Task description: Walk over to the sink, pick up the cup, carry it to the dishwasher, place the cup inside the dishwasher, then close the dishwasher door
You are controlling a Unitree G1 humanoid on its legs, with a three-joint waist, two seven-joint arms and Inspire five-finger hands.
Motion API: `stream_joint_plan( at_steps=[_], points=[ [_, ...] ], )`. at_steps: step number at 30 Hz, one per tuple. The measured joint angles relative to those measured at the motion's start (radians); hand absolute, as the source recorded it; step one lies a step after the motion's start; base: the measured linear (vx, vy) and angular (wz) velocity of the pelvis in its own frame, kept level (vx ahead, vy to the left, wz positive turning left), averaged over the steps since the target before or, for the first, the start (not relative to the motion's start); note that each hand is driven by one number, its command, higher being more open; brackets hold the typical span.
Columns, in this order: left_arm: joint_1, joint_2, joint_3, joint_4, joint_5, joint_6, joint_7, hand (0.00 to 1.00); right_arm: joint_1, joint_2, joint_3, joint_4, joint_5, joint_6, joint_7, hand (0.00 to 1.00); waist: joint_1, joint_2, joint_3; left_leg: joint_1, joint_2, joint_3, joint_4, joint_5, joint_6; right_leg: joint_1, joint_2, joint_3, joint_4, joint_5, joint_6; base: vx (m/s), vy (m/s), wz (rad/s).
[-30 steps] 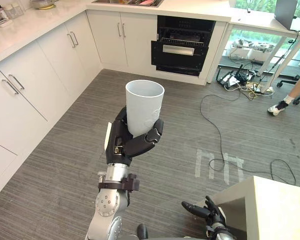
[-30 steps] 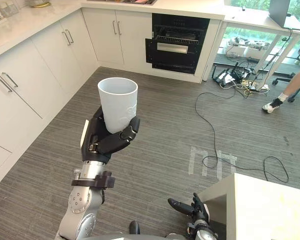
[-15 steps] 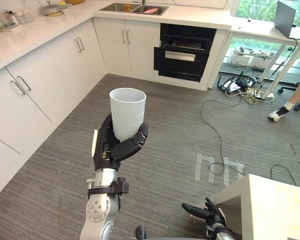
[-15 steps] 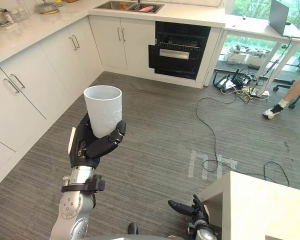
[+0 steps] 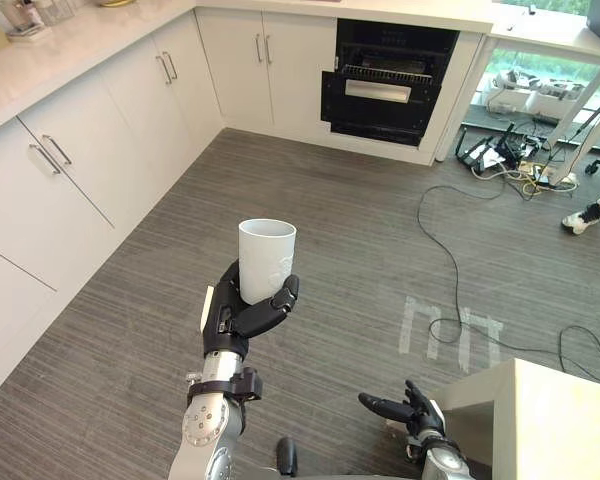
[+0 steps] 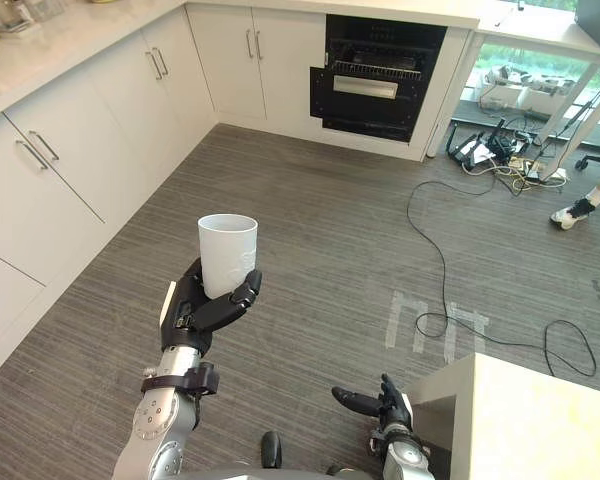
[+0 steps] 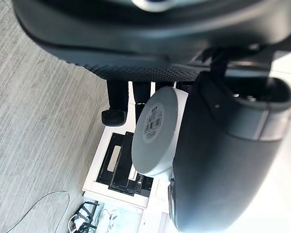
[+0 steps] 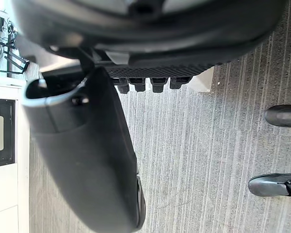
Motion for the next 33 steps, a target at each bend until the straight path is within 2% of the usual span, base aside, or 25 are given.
stream_joint_plan(
  at_steps=[3, 4, 6, 8, 9, 10, 12, 13, 14, 16, 17, 18, 19, 21, 22, 23, 24, 25, 26, 28, 29, 30, 31, 32, 33],
  points=[
    [0.0, -0.011, -0.004, -0.027, 0.001, 0.0, -0.001, 0.0, 0.0, -0.011, 0.0, -0.007, -0.013, 0.001, -0.006, 1.0, -0.005, 0.003, 0.009, 0.004, -0.018, 0.001, 0.053, -0.072, 0.016, -0.04, -0.046, 0.006, 0.167, -0.064, 0.032, 0.09, 0.075, 0.01],
    [-0.002, -0.006, -0.011, -0.048, 0.001, 0.0, -0.002, 0.0, 0.001, -0.016, 0.0, -0.009, -0.031, 0.004, -0.009, 1.0, -0.006, 0.01, 0.015, 0.021, -0.022, -0.009, 0.078, -0.099, 0.024, -0.102, -0.076, 0.008, 0.362, -0.073, 0.032, 0.14, 0.124, 0.22],
    [-0.004, 0.018, -0.022, -0.099, 0.004, 0.001, -0.004, 0.0, 0.01, -0.007, 0.01, -0.023, -0.038, 0.011, -0.012, 1.0, -0.01, -0.021, 0.038, 0.079, -0.051, -0.048, 0.097, -0.126, 0.05, -0.174, -0.133, 0.027, 0.636, -0.045, 0.023, 0.22, 0.117, 0.47],
    [-0.007, 0.027, -0.033, -0.116, 0.009, -0.004, -0.003, 0.0, 0.03, -0.002, 0.015, -0.056, -0.042, 0.012, -0.015, 1.0, -0.013, -0.017, 0.046, 0.096, -0.047, -0.084, 0.13, -0.16, 0.059, -0.226, -0.128, 0.064, 0.738, -0.079, 0.007, 0.26, 0.036, 0.64],
    [-0.01, 0.03, -0.037, -0.132, 0.009, -0.005, 0.002, 0.0, 0.042, 0.001, 0.031, -0.093, -0.047, 0.012, -0.015, 1.0, -0.013, -0.013, 0.047, 0.104, -0.038, -0.117, 0.152, -0.188, 0.06, -0.274, -0.113, 0.07, 0.74, -0.123, -0.002, 0.25, 0.016, 0.65],
    [-0.01, 0.03, -0.037, -0.139, 0.009, -0.005, 0.004, 0.0, 0.039, 0.005, 0.032, -0.099, -0.048, 0.012, -0.014, 1.0, -0.011, -0.013, 0.048, 0.109, -0.035, -0.126, 0.152, -0.195, 0.059, -0.296, -0.109, 0.068, 0.727, -0.133, 0.0, 0.35, -0.001, 0.58],
    [-0.013, 0.03, -0.041, -0.147, 0.008, -0.007, 0.005, 0.0, 0.035, 0.009, 0.038, -0.125, -0.049, 0.011, -0.013, 1.0, -0.014, -0.004, 0.053, 0.14, -0.021, -0.157, 0.15, -0.209, 0.043, -0.346, -0.087, 0.06, 0.646, -0.136, -0.002, 0.39, -0.038, 0.48],
    [-0.028, 0.03, -0.044, -0.148, 0.008, -0.011, 0.005, 0.0, 0.031, 0.009, 0.04, -0.135, -0.048, 0.01, -0.013, 1.0, -0.027, 0.002, 0.055, 0.161, -0.007, -0.187, 0.144, -0.232, 0.02, -0.388, -0.051, 0.071, 0.509, -0.123, 0.01, 0.41, -0.084, 0.59],
    [-0.036, 0.03, -0.044, -0.148, 0.008, -0.015, 0.007, 0.0, 0.03, 0.009, 0.04, -0.14, -0.048, 0.01, -0.014, 1.0, -0.032, 0.001, 0.054, 0.163, -0.006, -0.196, 0.144, -0.24, 0.013, -0.399, -0.043, 0.084, 0.46, -0.115, 0.016, 0.5, -0.118, 0.7],
    [-0.05, 0.03, -0.045, -0.147, 0.008, -0.018, 0.016, 0.0, 0.035, 0.006, 0.039, -0.152, -0.048, 0.01, -0.02, 1.0, -0.044, -0.015, 0.046, 0.175, -0.013, -0.219, 0.149, -0.266, -0.015, -0.413, -0.029, 0.121, 0.363, -0.046, 0.003, 0.34, -0.121, 0.57],
    [-0.051, 0.021, -0.048, -0.141, 0.008, -0.018, 0.018, 0.0, 0.043, -0.002, 0.039, -0.152, -0.048, 0.011, -0.025, 1.0, -0.055, -0.01, 0.046, 0.2, -0.007, -0.225, 0.164, -0.292, -0.043, -0.39, -0.029, 0.121, 0.363, 0.038, -0.025, 0.64, -0.228, 0.58],
    [-0.041, -0.004, -0.051, -0.137, 0.008, -0.016, 0.019, 0.0, 0.046, -0.016, 0.046, -0.154, -0.047, 0.017, -0.028, 1.0, -0.058, 0.029, 0.042, 0.195, 0.032, -0.212, 0.22, -0.319, -0.081, -0.348, -0.005, 0.084, 0.353, 0.016, -0.041, 0.65, -0.227, 0.52],
    [-0.042, -0.017, -0.058, -0.137, 0.008, -0.016, 0.018, 0.0, 0.051, -0.021, 0.048, -0.164, -0.047, 0.017, -0.028, 1.0, -0.057, 0.041, 0.043, 0.175, 0.054, -0.195, 0.3, -0.329, -0.096, -0.311, 0.014, 0.068, 0.327, 0.006, -0.051, 0.64, -0.228, 0.37],
    [-0.044, -0.036, -0.062, -0.138, 0.005, -0.016, 0.008, 0.0, 0.081, -0.017, 0.065, -0.22, -0.046, 0.017, -0.029, 1.0, -0.053, 0.044, 0.047, 0.064, 0.099, -0.146, 0.619, -0.295, -0.141, -0.202, 0.052, 0.05, 0.246, -0.003, -0.065, 0.45, -0.172, 0.28],
    [-0.042, -0.043, -0.062, -0.14, -0.002, -0.016, -0.002, 0.0, 0.111, -0.01, 0.074, -0.273, -0.045, 0.013, -0.031, 1.0, -0.04, 0.042, 0.049, -0.009, 0.155, -0.103, 0.842, -0.264, -0.152, -0.114, 0.076, 0.045, 0.191, -0.01, -0.076, 0.37, -0.128, 0.09],
    [-0.041, -0.044, -0.063, -0.142, -0.011, -0.016, -0.004, 0.0, 0.123, -0.009, 0.074, -0.292, -0.045, 0.009, -0.032, 1.0, -0.033, 0.043, 0.049, -0.038, 0.185, -0.076, 0.922, -0.268, -0.145, -0.075, 0.085, 0.043, 0.169, -0.013, -0.081, 0.49, -0.16, 0.02],
    [-0.037, -0.047, -0.06, -0.157, -0.012, -0.016, -0.004, 0.0, 0.129, -0.01, 0.072, -0.324, -0.044, 0.002, -0.037, 1.0, -0.022, 0.042, 0.049, -0.104, 0.242, -0.024, 1.025, -0.284, -0.121, -0.015, 0.095, 0.042, 0.129, -0.017, -0.087, 0.42, -0.126, -0.02],
    [-0.037, -0.05, -0.06, -0.176, -0.018, -0.016, -0.005, 0.0, 0.127, -0.01, 0.064, -0.344, -0.043, -0.004, -0.046, 1.0, -0.009, 0.037, 0.051, -0.172, 0.28, 0.014, 1.036, -0.306, -0.104, 0.03, 0.097, 0.043, 0.082, -0.018, -0.087, 0.4, -0.102, 0.04],
    [-0.037, -0.05, -0.06, -0.188, -0.027, -0.019, -0.008, 0.0, 0.122, -0.013, 0.063, -0.348, -0.04, -0.008, -0.051, 1.0, -0.006, 0.039, 0.05, -0.219, 0.291, 0.025, 1.002, -0.317, -0.095, 0.051, 0.096, 0.041, 0.056, -0.018, -0.087, 0.3, -0.01, 0.12],
    [-0.04, -0.051, -0.054, -0.19, -0.032, -0.028, -0.019, 0.0, 0.11, -0.018, 0.063, -0.331, -0.034, -0.011, -0.051, 1.0, 0.005, 0.038, 0.049, -0.284, 0.274, 0.03, 0.833, -0.326, -0.095, 0.09, 0.085, 0.035, 0.009, -0.02, -0.078, 0.29, 0.083, 0.14],
    [-0.04, -0.051, -0.049, -0.187, -0.032, -0.027, -0.023, 0.0, 0.097, -0.022, 0.062, -0.299, -0.034, -0.012, -0.051, 1.0, 0.016, 0.034, 0.049, -0.31, 0.225, 0.01, 0.633, -0.309, -0.108, 0.108, 0.062, 0.033, -0.012, -0.028, -0.058, 0.31, 0.159, 0.07],
    [-0.04, -0.051, -0.046, -0.186, -0.032, -0.027, -0.023, 0.0, 0.091, -0.023, 0.062, -0.281, -0.034, -0.013, -0.051, 1.0, 0.017, 0.034, 0.05, -0.317, 0.203, -0.001, 0.551, -0.282, -0.105, 0.111, 0.052, 0.034, -0.017, -0.034, -0.045, 0.32, 0.186, 0.04],
    [-0.04, -0.05, -0.04, -0.179, -0.032, -0.027, -0.023, 0.0, 0.077, -0.026, 0.063, -0.246, -0.034, -0.013, -0.052, 1.0, 0.02, 0.032, 0.05, -0.313, 0.173, -0.007, 0.424, -0.217, -0.101, 0.116, 0.034, 0.036, -0.016, -0.047, -0.025, 0.28, 0.191, -0.05],
    [-0.04, -0.05, -0.037, -0.171, -0.032, -0.026, -0.021, 0.0, 0.068, -0.034, 0.062, -0.204, -0.034, -0.01, -0.052, 1.0, 0.024, 0.031, 0.05, -0.294, 0.145, -0.008, 0.315, -0.076, -0.094, 0.13, 0.013, 0.045, -0.015, -0.067, 0.007, 0.3, 0.203, -0.13],
    [-0.039, -0.047, -0.037, -0.17, -0.031, -0.024, -0.021, 0.0, 0.069, -0.032, 0.058, -0.193, -0.034, -0.007, -0.052, 1.0, 0.031, 0.027, 0.051, -0.276, 0.134, -0.004, 0.296, -0.014, -0.091, 0.139, 0.003, 0.055, -0.016, -0.075, 0.02, 0.48, 0.316, -0.18]
  ],
)
